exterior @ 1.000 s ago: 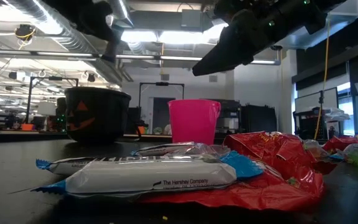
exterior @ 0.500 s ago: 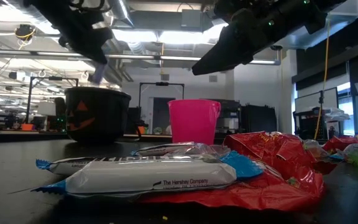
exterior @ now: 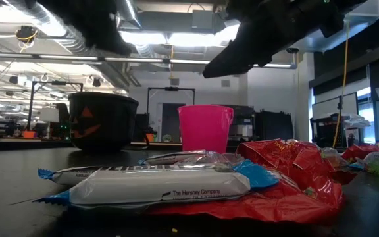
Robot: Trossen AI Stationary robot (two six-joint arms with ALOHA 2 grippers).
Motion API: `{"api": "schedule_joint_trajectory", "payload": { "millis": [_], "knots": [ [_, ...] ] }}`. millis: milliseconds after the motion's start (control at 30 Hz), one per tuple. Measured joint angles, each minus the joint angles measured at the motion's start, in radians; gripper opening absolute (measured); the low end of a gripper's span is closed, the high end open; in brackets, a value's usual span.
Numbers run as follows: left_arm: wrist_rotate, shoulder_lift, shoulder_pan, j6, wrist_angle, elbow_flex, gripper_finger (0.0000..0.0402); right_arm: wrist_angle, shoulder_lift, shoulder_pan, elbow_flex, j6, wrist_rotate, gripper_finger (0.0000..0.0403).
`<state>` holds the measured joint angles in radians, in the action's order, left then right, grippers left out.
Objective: Organize candy in baskets
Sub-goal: Put the red candy into the orange bucket
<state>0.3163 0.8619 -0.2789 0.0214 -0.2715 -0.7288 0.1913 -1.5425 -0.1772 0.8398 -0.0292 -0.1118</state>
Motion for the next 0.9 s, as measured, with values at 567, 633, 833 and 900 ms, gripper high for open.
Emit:
{"api": "schedule_joint_trajectory", "payload": {
  "millis": [567,633,833,900],
  "knots": [
    [0.123,0.05,0.305,0.002,0.073,0.0,0.0145,0.156,-0.229,-0.064,-0.002,0.047,0.174,0.0198],
    [0.136,0.065,0.312,0.002,0.072,0.0,0.0145,0.198,-0.256,-0.079,-0.001,0.042,0.139,0.0198],
    [0.139,0.116,0.313,0.003,0.09,0.0,0.0145,0.196,-0.325,-0.092,0.025,0.027,0.035,0.0198],
    [0.139,0.133,0.313,0.003,0.093,0.0,0.0145,0.195,-0.346,-0.092,0.036,0.029,0.024,0.0198]
  ]
}}
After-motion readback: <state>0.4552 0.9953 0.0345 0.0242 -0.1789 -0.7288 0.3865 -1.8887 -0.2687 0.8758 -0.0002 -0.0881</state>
